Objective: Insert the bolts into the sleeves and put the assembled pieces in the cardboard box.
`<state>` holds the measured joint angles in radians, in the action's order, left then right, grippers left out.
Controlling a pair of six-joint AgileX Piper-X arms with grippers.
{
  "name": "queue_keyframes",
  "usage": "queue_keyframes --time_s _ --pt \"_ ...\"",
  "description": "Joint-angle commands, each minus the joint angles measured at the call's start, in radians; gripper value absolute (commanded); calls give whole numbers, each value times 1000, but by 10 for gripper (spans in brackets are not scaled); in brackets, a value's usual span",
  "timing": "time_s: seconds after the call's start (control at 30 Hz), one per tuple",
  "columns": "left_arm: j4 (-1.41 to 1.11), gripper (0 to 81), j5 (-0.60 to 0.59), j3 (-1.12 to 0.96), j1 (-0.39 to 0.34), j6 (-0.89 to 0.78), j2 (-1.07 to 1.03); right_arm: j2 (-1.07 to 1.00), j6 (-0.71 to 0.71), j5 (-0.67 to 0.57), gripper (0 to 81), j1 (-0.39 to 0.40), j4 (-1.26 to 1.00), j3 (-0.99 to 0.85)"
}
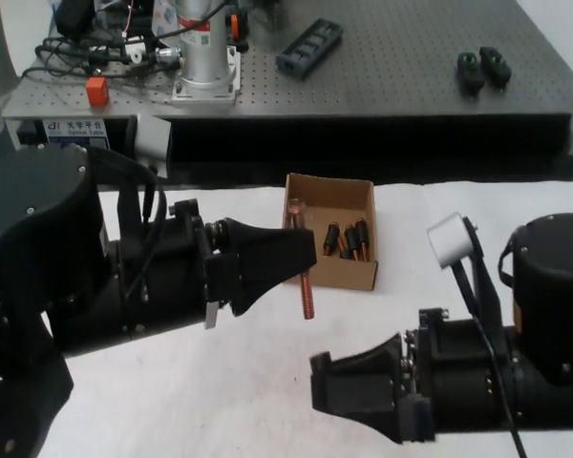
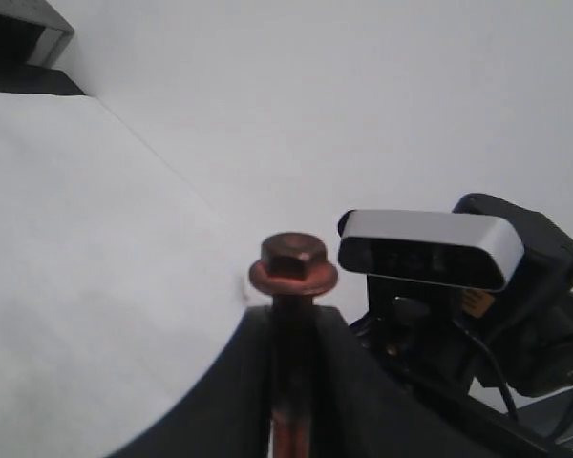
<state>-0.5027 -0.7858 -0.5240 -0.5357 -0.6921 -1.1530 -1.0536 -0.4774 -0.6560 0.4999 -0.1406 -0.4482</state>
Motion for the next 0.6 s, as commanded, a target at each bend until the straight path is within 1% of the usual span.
queue_keyframes --time_s 0.0,0.13,0.47,0.57 --pt "-24 6 -40 -3 1 -3 3 -6 -20 -21 51 3 -42 -10" --pt "-24 6 -56 -3 1 -4 3 -16 -24 -21 51 3 -113 -13" --pt "-24 6 -59 -3 1 -4 3 -16 -28 -36 51 3 -175 -18" --pt "-24 6 -93 -3 1 -4 3 -16 -28 -34 51 3 -197 -18"
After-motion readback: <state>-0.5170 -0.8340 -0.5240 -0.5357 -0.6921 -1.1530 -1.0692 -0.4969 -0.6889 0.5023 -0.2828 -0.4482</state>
